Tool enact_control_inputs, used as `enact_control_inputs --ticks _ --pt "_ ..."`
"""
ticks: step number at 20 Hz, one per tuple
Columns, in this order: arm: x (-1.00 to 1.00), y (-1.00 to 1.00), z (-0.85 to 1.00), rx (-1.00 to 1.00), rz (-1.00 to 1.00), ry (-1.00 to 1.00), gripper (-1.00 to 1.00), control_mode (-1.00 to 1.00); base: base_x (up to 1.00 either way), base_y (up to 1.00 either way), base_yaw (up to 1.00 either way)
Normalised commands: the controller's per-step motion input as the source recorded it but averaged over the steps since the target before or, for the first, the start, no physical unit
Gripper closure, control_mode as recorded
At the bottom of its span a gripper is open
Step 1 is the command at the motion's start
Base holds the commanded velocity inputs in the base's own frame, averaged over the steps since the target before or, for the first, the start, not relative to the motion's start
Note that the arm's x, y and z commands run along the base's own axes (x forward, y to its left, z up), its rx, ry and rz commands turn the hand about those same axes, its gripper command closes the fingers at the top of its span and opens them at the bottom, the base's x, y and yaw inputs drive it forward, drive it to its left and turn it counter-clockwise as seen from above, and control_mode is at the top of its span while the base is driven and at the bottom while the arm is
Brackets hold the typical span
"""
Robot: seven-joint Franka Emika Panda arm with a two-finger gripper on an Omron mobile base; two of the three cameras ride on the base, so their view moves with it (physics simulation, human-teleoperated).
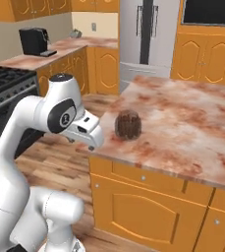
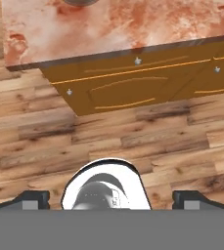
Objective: Pick the jar and pot and place them in the sink. Then turn on the water.
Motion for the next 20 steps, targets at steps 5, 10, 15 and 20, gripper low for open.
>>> enact_control_inputs --ticks 5,10,15,20 --pt "0.00 0.00 0.00 0.00 0.00 0.00 -1.00 1.00 0.52 -0.22 -0.17" --pt "0.00 0.00 0.00 0.00 0.00 0.00 -1.00 1.00 0.56 -0.17 -0.19" --pt "0.00 0.00 0.00 0.00 0.00 0.00 -1.00 1.00 0.40 -0.07 -0.32" --pt "0.00 0.00 0.00 0.00 0.00 0.00 -1.00 1.00 0.46 -0.12 -0.28"
